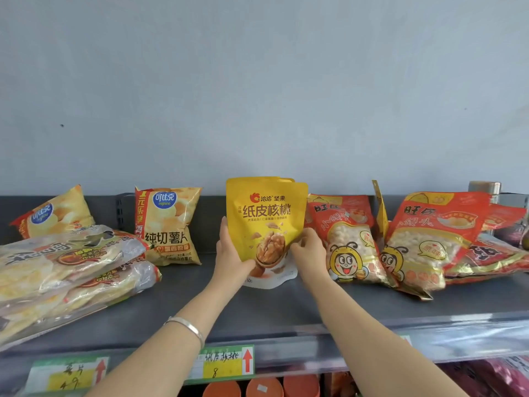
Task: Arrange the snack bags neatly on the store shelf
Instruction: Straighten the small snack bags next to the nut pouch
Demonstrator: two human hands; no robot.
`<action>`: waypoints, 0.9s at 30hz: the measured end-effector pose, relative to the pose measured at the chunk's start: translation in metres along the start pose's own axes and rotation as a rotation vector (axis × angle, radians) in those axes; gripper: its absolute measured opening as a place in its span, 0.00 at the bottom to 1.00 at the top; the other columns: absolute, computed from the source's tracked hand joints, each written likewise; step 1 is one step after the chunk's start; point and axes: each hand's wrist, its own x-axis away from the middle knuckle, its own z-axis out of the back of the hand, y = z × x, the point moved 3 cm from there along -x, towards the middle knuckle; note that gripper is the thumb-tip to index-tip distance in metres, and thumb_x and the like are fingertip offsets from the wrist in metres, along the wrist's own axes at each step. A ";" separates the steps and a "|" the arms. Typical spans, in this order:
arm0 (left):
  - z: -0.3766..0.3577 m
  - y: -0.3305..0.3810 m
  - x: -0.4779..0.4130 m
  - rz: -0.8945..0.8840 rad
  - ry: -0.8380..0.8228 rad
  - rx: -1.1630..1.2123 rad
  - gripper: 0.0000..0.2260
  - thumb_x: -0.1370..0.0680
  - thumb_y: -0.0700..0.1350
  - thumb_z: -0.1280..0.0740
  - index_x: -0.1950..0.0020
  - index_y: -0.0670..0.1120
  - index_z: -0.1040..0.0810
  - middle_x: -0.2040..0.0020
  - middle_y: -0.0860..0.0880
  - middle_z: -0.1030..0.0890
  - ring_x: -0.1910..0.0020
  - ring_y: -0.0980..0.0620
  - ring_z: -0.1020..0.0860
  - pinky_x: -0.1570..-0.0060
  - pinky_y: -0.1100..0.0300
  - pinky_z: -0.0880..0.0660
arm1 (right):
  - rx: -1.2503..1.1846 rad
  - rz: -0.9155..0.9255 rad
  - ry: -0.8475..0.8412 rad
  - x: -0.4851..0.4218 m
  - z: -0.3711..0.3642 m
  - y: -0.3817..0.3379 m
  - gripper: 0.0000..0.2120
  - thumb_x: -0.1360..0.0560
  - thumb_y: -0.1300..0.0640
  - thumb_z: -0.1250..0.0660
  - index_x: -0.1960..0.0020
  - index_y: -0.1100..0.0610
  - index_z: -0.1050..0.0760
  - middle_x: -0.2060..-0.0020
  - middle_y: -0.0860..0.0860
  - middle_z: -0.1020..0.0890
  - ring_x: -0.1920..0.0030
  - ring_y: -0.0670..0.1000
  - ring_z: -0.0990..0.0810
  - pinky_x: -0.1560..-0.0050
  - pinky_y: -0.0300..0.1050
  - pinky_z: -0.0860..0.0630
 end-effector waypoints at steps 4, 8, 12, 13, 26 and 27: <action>0.007 0.004 0.005 -0.001 0.078 -0.101 0.45 0.27 0.33 0.31 0.23 0.52 0.59 0.29 0.44 0.41 0.30 0.47 0.38 0.36 0.55 0.37 | 0.016 0.005 -0.060 -0.001 -0.005 0.004 0.18 0.25 0.64 0.39 0.35 0.59 0.32 0.47 0.56 0.23 0.49 0.57 0.23 0.56 0.46 0.28; 0.023 0.014 0.011 -0.266 0.290 -0.427 0.27 0.27 0.37 0.30 0.30 0.43 0.35 0.37 0.41 0.31 0.38 0.44 0.31 0.41 0.54 0.33 | 0.116 0.108 0.065 0.003 -0.001 0.000 0.22 0.24 0.60 0.37 0.31 0.55 0.34 0.37 0.54 0.29 0.38 0.58 0.28 0.41 0.54 0.28; 0.014 0.036 0.020 -0.414 0.295 -0.577 0.11 0.25 0.40 0.32 0.43 0.42 0.24 0.44 0.42 0.25 0.45 0.43 0.27 0.48 0.49 0.29 | 0.176 0.265 0.085 0.002 0.017 -0.011 0.21 0.24 0.61 0.37 0.32 0.55 0.33 0.35 0.54 0.31 0.37 0.57 0.31 0.39 0.53 0.29; 0.007 0.042 0.021 -0.443 0.261 -0.581 0.10 0.25 0.40 0.33 0.44 0.42 0.23 0.45 0.43 0.25 0.46 0.43 0.27 0.48 0.50 0.29 | 0.205 0.298 0.078 0.002 0.025 -0.013 0.20 0.24 0.61 0.38 0.32 0.55 0.32 0.35 0.54 0.31 0.37 0.56 0.30 0.41 0.51 0.29; -0.144 0.068 0.027 -0.091 -0.286 -0.315 0.28 0.20 0.47 0.38 0.23 0.47 0.47 0.24 0.48 0.43 0.26 0.50 0.43 0.31 0.58 0.42 | 0.648 0.108 0.088 -0.013 0.102 0.043 0.25 0.22 0.50 0.38 0.27 0.54 0.39 0.27 0.58 0.39 0.29 0.62 0.37 0.35 0.54 0.33; -0.149 0.066 0.024 -0.024 -0.300 -0.274 0.29 0.20 0.47 0.39 0.23 0.47 0.49 0.23 0.47 0.45 0.25 0.49 0.44 0.30 0.57 0.42 | 0.653 0.101 0.091 -0.014 0.100 0.043 0.26 0.22 0.49 0.38 0.26 0.53 0.40 0.26 0.59 0.41 0.28 0.63 0.37 0.35 0.54 0.33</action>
